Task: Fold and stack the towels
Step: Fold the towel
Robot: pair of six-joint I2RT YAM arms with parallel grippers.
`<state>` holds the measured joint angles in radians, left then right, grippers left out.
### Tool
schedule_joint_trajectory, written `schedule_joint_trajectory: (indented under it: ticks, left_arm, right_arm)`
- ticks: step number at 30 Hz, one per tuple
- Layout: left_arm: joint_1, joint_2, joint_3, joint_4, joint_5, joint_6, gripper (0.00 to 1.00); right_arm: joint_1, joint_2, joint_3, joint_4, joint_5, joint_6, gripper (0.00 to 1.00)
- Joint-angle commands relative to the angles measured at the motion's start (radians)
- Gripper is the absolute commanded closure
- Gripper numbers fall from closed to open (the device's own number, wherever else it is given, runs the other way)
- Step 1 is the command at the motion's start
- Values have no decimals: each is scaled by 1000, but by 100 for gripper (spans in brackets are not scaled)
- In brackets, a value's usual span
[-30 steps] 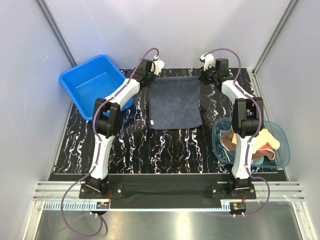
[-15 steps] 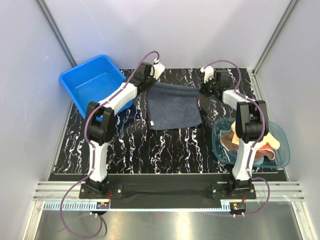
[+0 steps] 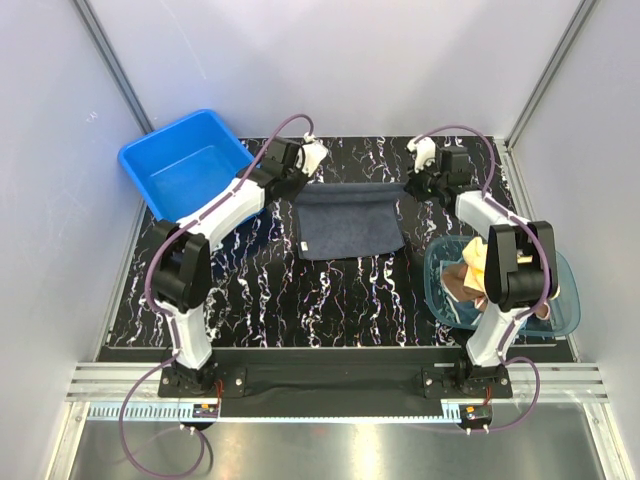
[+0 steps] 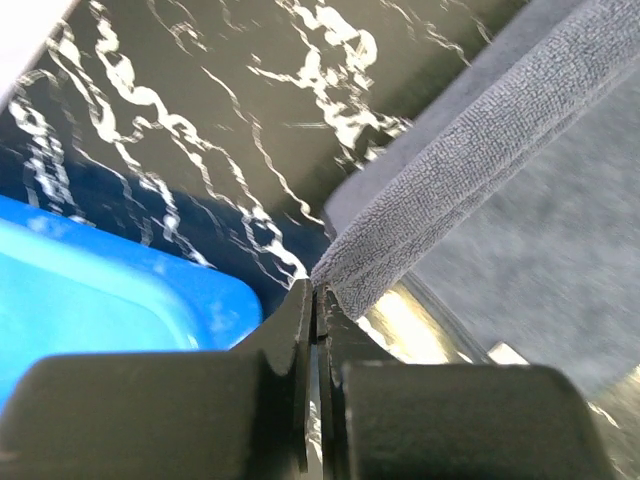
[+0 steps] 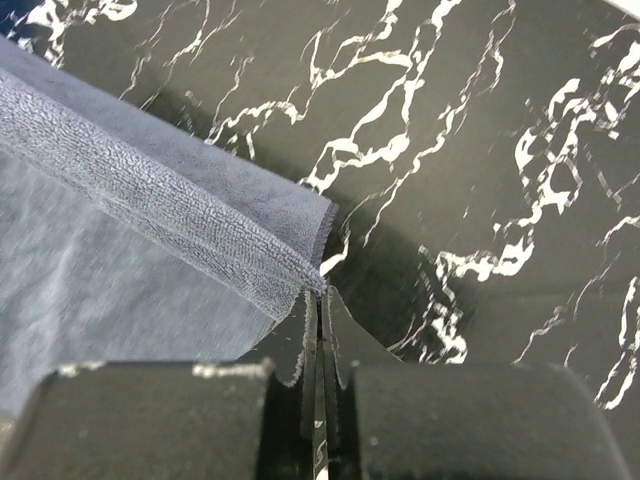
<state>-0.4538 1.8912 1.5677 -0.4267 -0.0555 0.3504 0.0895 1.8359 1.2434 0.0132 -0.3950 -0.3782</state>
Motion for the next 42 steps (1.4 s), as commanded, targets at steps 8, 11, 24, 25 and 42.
schedule_joint_trajectory:
  ticks: [8,11,24,25,42]
  left_arm:
    - [-43,-107,-124,-72,75,-97,100]
    - [-52,-133,-162,-70,89,-114,100]
    - [-72,-185,-297,-93,227,-192,85]
    - [-77,-188,-296,-104,239,-194,82]
    - [-89,-192,-302,-49,223,-318,60]
  right_arm:
    - [-11,-128,-142,-45,18,42,100]
    - [-11,-161,-182,-45,34,61,100]
    - [6,-219,-237,-139,42,173,86]
    - [7,-225,-233,-166,38,179,80]
    - [10,-83,33,-415,25,410,63]
